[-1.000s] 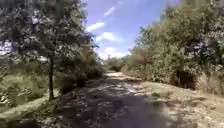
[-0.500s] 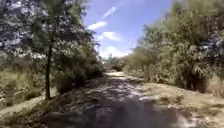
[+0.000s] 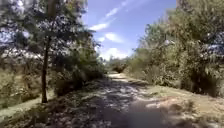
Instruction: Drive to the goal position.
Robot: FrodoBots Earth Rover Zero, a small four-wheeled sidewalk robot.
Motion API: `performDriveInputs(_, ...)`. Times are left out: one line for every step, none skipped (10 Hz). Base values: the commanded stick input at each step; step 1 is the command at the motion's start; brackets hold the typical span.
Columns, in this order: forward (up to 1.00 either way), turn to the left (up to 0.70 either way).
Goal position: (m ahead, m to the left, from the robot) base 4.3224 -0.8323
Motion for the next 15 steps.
performDriveInputs(0.7,0.0)
performDriveInputs(0.7,-0.09)
performDriveInputs(0.7,-0.27)
performDriveInputs(0.7,-0.15)
performDriveInputs(0.7,0.0)
performDriveInputs(0.7,0.0)
performDriveInputs(0.7,0.0)
performDriveInputs(0.7,0.0)
performDriveInputs(0.7,-0.27)
performDriveInputs(0.7,-0.27)
performDriveInputs(0.7,-0.27)
performDriveInputs(0.7,-0.27)
performDriveInputs(0.7,-0.27)
performDriveInputs(0.7,-0.27)
performDriveInputs(0.7,-0.27)
